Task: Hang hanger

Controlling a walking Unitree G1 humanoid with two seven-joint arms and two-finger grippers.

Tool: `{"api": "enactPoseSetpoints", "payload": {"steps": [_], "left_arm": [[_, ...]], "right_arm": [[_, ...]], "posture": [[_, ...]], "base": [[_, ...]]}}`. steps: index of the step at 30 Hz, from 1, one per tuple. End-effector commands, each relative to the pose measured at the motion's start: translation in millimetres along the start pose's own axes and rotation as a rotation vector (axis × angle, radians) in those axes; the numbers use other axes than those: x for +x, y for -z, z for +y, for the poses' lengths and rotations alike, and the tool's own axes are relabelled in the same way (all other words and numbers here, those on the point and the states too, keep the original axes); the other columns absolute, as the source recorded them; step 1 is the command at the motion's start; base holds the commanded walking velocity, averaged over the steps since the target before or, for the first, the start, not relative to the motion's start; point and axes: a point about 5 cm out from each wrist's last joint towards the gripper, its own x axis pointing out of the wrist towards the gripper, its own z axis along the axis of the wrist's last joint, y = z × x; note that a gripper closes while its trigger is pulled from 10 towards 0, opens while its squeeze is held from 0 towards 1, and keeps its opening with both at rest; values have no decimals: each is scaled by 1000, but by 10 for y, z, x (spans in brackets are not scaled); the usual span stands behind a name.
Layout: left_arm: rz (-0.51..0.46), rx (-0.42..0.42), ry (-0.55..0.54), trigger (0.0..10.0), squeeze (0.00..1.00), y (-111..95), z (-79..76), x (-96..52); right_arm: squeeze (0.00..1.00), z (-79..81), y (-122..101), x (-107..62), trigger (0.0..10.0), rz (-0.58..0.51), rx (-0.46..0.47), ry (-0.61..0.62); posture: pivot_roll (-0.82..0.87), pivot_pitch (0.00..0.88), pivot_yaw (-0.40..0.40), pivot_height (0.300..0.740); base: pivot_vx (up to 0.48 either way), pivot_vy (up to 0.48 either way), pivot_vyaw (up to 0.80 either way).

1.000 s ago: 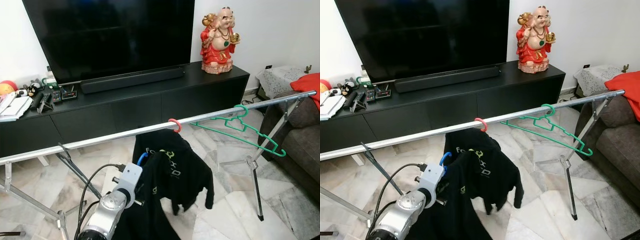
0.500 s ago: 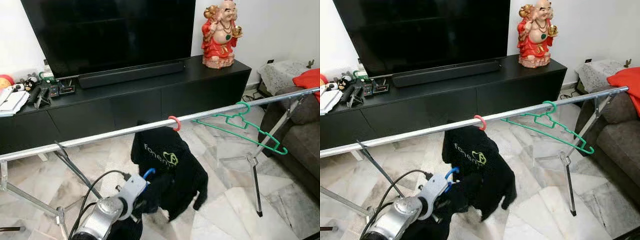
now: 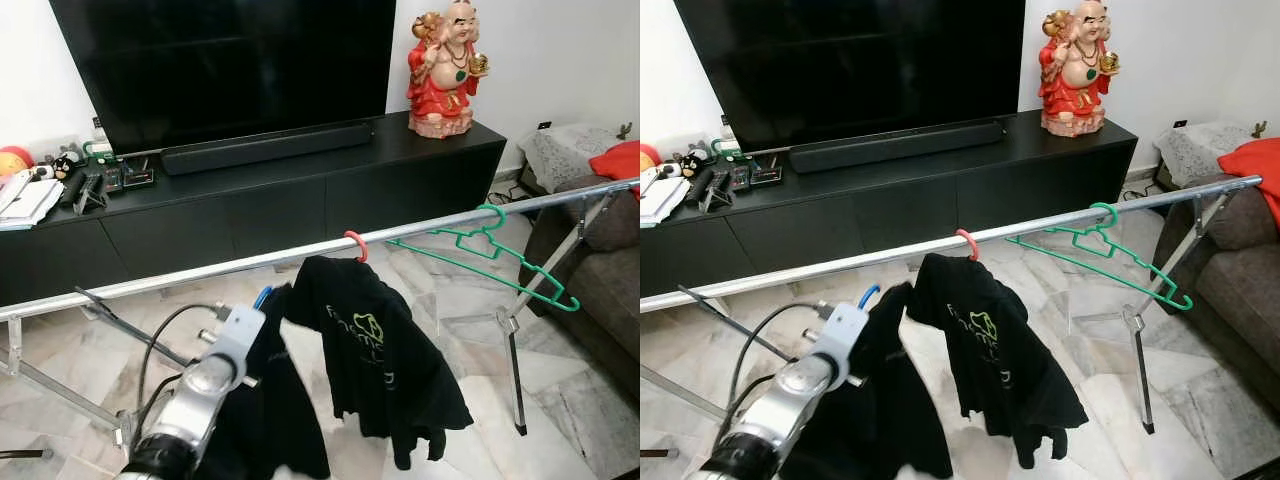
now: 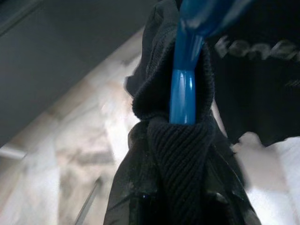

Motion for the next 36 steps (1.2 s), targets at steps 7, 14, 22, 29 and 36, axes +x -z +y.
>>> {"api": "enactPoseSetpoints", "payload": {"steps": [7, 14, 22, 29, 36], "left_arm": [[-107, -20, -52, 10000, 0, -282, 65, 61], [-114, -30, -133, 10000, 0, -325, 150, 78], [-71, -183, -194, 10000, 0, -318, 156, 145], [-78, -283, -210, 10000, 0, -424, 129, 203], [-18, -389, -273, 10000, 0, -400, 194, 238]], "right_arm": [[0, 23, 21, -1, 10000, 6, -12, -7], [0, 19, 28, -3, 10000, 9, -28, -14], [0, -6, 37, -6, 10000, 14, -43, -18], [0, -22, 40, -7, 10000, 18, -55, -19], [0, -16, 40, -6, 10000, 19, -57, -23]], "posture": [[39, 14, 5, 740], [43, 2, -3, 740], [39, 0, -23, 740], [30, 0, -25, 740], [30, 0, -25, 740]], "base": [[0, 0, 0], [0, 0, 0], [0, 0, 0], [0, 0, 0], [0, 0, 0]]}}
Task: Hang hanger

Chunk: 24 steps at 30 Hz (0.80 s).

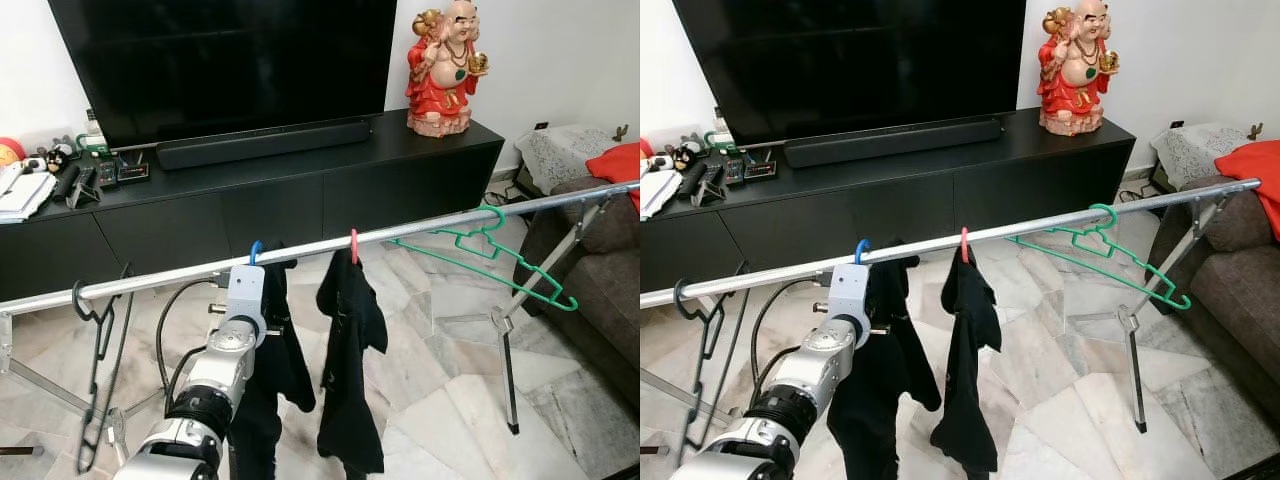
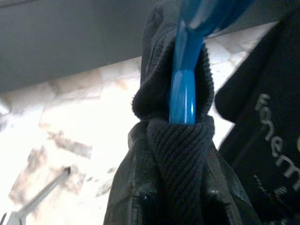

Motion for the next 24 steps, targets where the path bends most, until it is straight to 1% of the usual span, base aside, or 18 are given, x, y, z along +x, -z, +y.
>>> {"api": "enactPoseSetpoints", "payload": {"steps": [1, 4, 7, 11, 12, 13, 14, 16, 17, 18, 20, 21, 22, 23, 24], "left_arm": [[-2, -21, -30, 10000, 0, -80, 30, 25], [50, 4, -12, 10000, 0, 19, 13, 25], [68, 34, 1, 10000, 0, 73, -4, 18], [110, 41, 32, 10000, 0, 197, -49, -3], [116, 45, 37, 10000, 180, 217, -56, -8], [121, 50, 43, 10000, 843, 237, -66, -12], [122, 53, 55, 10000, 1000, 266, -82, -20], [98, 35, 74, 10000, 1000, 257, -110, -28], [57, 19, 89, 10000, 1000, 226, -121, -38], [37, 15, 93, 10000, 1000, 210, -120, -43], [0, 8, 95, 10000, 1000, 190, -96, -62], [-28, 7, 87, 10000, 1000, 186, -54, -85], [-28, 7, 87, 10000, 1000, 186, -54, -85], [-68, 17, 99, 10000, 1000, 188, -19, -128], [-85, 16, 106, 10000, 1000, 197, -1, -161]], "right_arm": [[0, -1, 31, -3, 10000, 14, -2, -3], [0, 8, 27, -2, 10000, 14, 3, -8], [0, 11, 27, -2, 10000, 14, 6, -9], [0, 23, 28, 0, 10000, 17, 8, -13], [0, 26, 28, 0, 10000, 17, 8, -14], [0, 28, 27, 0, 10000, 17, 9, -15], [0, 34, 27, 1, 10000, 18, 8, -18], [0, 39, 25, 1, 10000, 18, 7, -20], [0, 42, 24, 2, 10000, 17, 7, -22], [0, 43, 23, 2, 10000, 17, 6, -22], [0, 43, 23, 2, 10000, 17, 6, -22], [0, 43, 22, 2, 10000, 16, 6, -21], [0, 43, 22, 2, 10000, 16, 6, -21], [0, 42, 22, 2, 10000, 16, 6, -20], [0, 41, 22, 2, 10000, 16, 6, -19]], "posture": [[29, 0, -24, 740], [25, 0, -21, 740], [24, 0, -20, 740], [28, 0, -15, 740], [29, 0, -13, 740], [29, 0, -12, 740], [30, 0, -9, 740], [30, 1, -6, 740], [30, 6, -2, 740], [30, 6, -2, 740], [32, 11, 2, 740], [36, 17, 6, 740], [36, 17, 6, 740], [37, 18, 7, 740], [41, 22, 9, 740]], "base": [[0, 0, 0], [0, 0, 0], [0, 0, 0], [0, 0, 0], [0, 0, 0], [0, 0, 0], [0, 0, 0], [0, 0, 0], [0, 0, 0], [0, 0, 0], [0, 0, 0], [0, 0, 0], [0, 0, 0], [0, 0, 0], [0, 0, 0]]}}
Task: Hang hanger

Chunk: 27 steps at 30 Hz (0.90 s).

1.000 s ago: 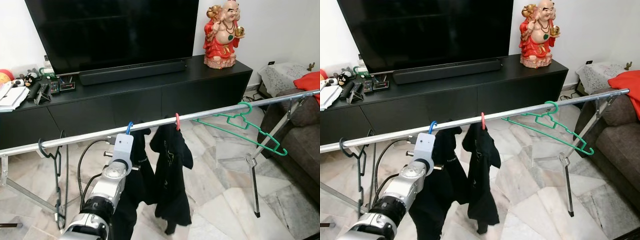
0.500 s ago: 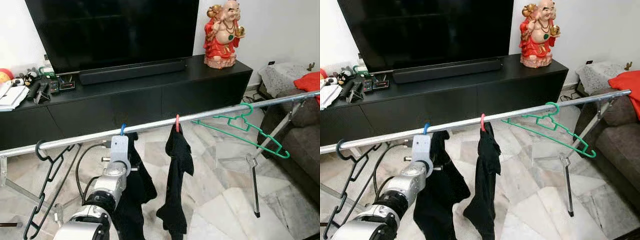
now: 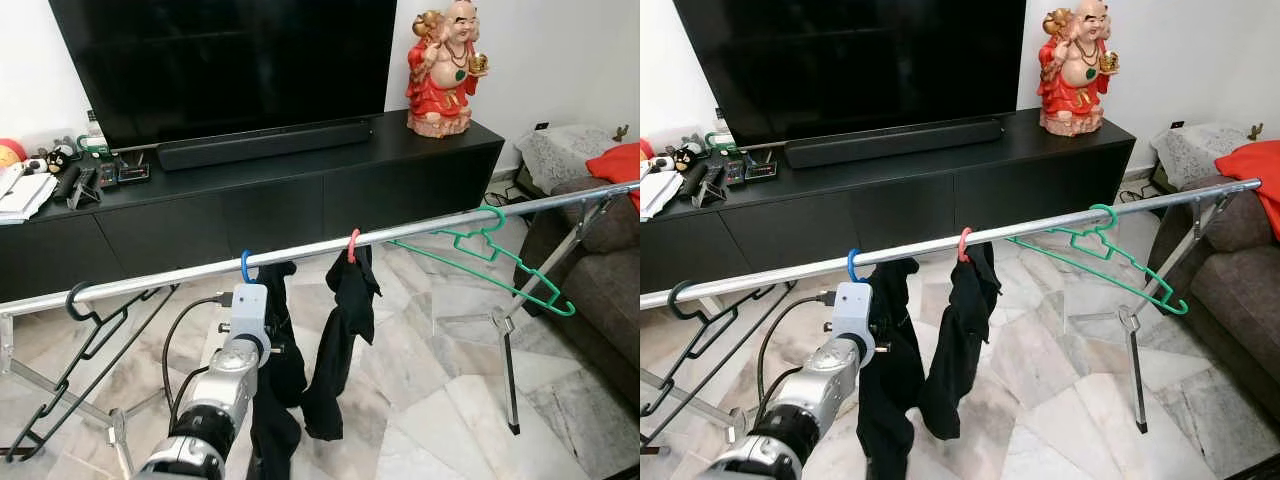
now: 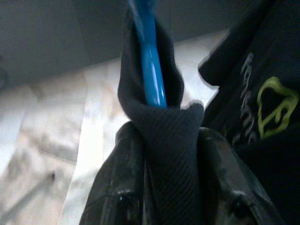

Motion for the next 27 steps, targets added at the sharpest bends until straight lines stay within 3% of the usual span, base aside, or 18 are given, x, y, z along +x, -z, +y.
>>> {"api": "enactPoseSetpoints", "payload": {"steps": [1, 4, 6, 11, 15, 18, 19, 20, 24, 27], "left_arm": [[-56, 13, 23, 10000, 1000, -38, 36, -64], [-106, 63, 57, 10000, 1000, 30, 79, -236], [-106, 94, 90, 10000, 1000, 149, 131, -413], [-81, 157, 161, 10000, 1000, 349, 211, -702], [72, 208, 161, 10000, 1000, 752, 469, -1047], [183, 217, 143, 10000, 1000, 986, 625, -1155], [244, 231, 137, 10000, 871, 1098, 685, -1186], [305, 262, 116, 10000, 0, 1216, 766, -1217], [468, 168, -15, 10000, 0, 1548, 1012, -1261], [564, 116, -60, 10000, 0, 1771, 1046, -1283]], "right_arm": [[0, 7, 15, 0, 10000, 9, 3, 0], [0, 9, 17, 0, 10000, 8, 3, 1], [0, 14, 18, 0, 10000, 6, 6, 1], [0, 17, 21, 0, 10000, 6, 9, 2], [0, 22, 19, 0, 10000, 3, 15, 5], [0, 26, 14, 1, 10000, -2, 21, 4], [0, 29, 10, 1, 10000, -6, 25, 2], [0, 32, 5, 1, 10000, -10, 29, 1], [0, 43, -4, 3, 10000, -16, 32, -6], [0, 47, -6, 4, 10000, -12, 25, -6]], "posture": [[41, 22, 9, 740], [43, 30, 20, 740], [41, 36, 27, 740], [49, 37, 32, 740], [61, 37, 38, 740], [63, 32, 40, 740], [65, 32, 39, 740], [62, 28, 40, 740], [61, 18, 39, 740], [56, 13, 37, 740]], "base": [[0, 0, 0], [0, 0, 0], [0, 0, 0], [0, 0, 0], [0, 0, 0], [0, 0, 0], [0, 0, 0], [0, 0, 0], [0, 0, 0], [0, 0, 0]]}}
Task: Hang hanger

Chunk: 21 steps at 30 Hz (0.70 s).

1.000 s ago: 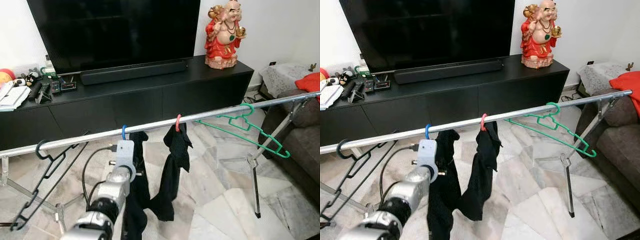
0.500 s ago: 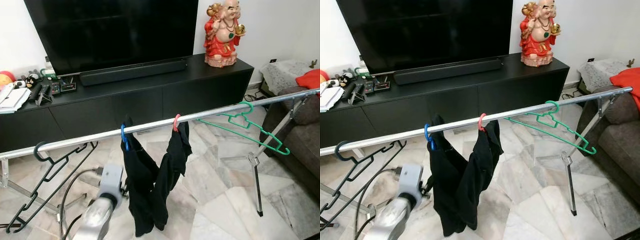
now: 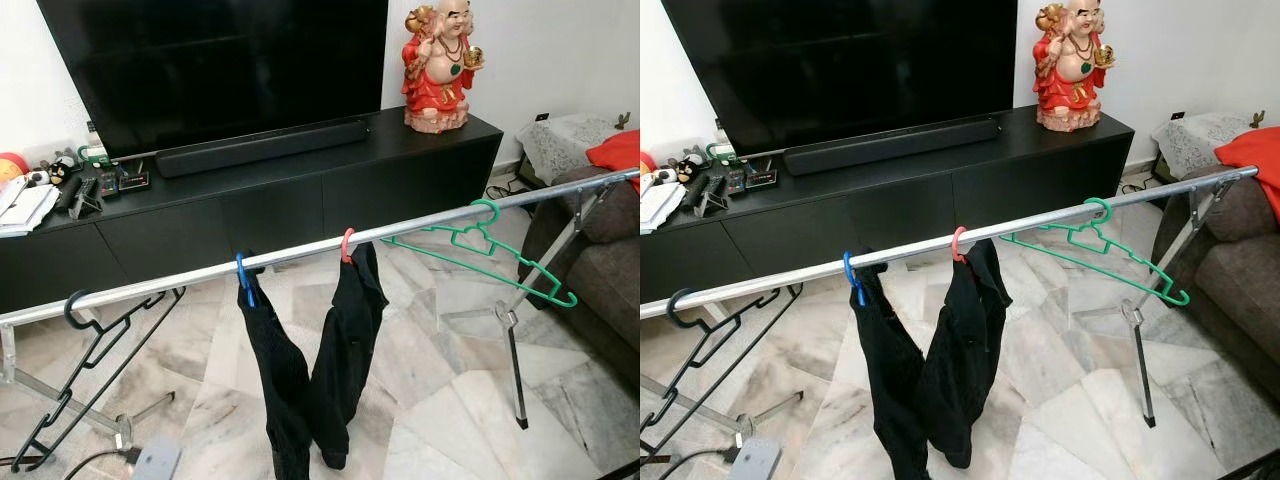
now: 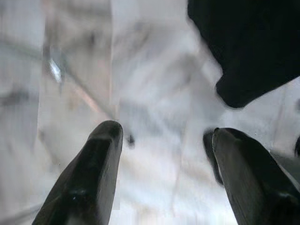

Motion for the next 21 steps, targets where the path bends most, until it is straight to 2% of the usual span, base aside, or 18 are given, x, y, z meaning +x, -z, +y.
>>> {"api": "enactPoseSetpoints", "payload": {"steps": [1, 5, 7, 11, 14, 17, 21], "left_arm": [[75, -35, -2, 10000, 0, 168, -58, 45], [124, -27, 11, 10000, 0, 235, -129, 77], [200, 4, 27, 10000, 0, 337, -228, 103], [257, 22, 8, 10000, 0, 403, -257, 109], [236, -16, -1, 10000, 0, 349, -290, 142], [222, -19, 20, 10000, 0, 289, -362, 177], [217, -43, 33, 10000, 0, 296, -396, 178]], "right_arm": [[0, 21, 24, -1, 10000, 10, 6, -6], [0, 23, 22, 0, 10000, 10, 8, -5], [0, 19, 22, -1, 10000, 9, 13, -2], [0, 16, 30, -2, 10000, 10, 15, -1], [0, 17, 35, -4, 10000, 7, 29, -9], [0, 14, 44, -5, 10000, 11, 9, -8], [0, 15, 48, -6, 10000, 10, 6, -8]], "posture": [[48, 8, 36, 740], [41, 3, 36, 740], [40, 0, 34, 740], [21, 0, 34, 740], [25, 0, 30, 740], [24, 0, 33, 740], [16, 0, 35, 740]], "base": [[0, 0, 0], [0, 0, 0], [0, 0, 0], [0, 0, 0], [0, 0, 0], [0, 0, 0], [0, 0, 0]]}}
